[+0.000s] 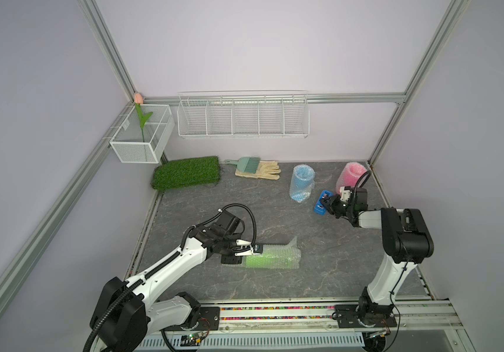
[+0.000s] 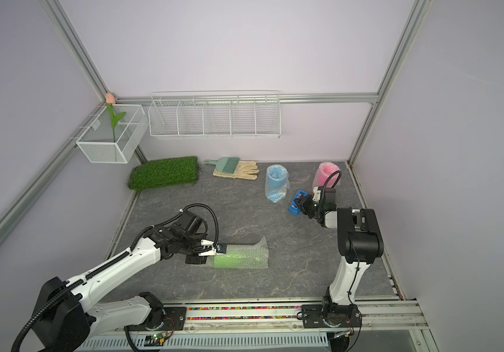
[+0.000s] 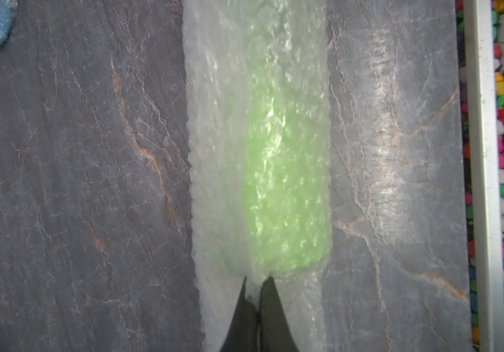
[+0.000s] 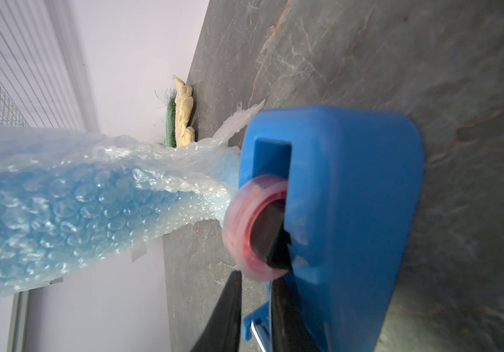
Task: Wrap wine glasses in bubble wrap
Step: Pull the tape from the tape cutter.
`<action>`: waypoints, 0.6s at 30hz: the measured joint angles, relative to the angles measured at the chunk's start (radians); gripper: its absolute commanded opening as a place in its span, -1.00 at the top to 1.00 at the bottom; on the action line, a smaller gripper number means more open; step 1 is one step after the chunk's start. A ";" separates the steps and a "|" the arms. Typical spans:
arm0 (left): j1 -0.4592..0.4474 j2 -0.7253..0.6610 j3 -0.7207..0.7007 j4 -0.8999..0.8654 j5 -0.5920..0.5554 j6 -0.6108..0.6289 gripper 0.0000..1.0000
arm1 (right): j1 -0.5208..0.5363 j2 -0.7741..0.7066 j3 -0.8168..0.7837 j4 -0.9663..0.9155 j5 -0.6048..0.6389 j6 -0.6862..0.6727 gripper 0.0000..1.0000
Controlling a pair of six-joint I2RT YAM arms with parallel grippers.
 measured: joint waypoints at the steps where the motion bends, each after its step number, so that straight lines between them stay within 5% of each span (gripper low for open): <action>1: 0.000 0.000 0.000 0.000 0.000 0.000 0.90 | -0.001 0.002 -0.003 0.006 0.001 0.010 0.81; 10: 0.000 0.000 0.000 0.002 0.000 0.000 0.90 | 0.000 -0.038 -0.023 0.006 0.008 0.058 0.86; 18: 0.000 0.000 0.000 0.003 0.002 0.000 0.90 | 0.037 -0.270 -0.061 -0.031 0.019 0.090 0.86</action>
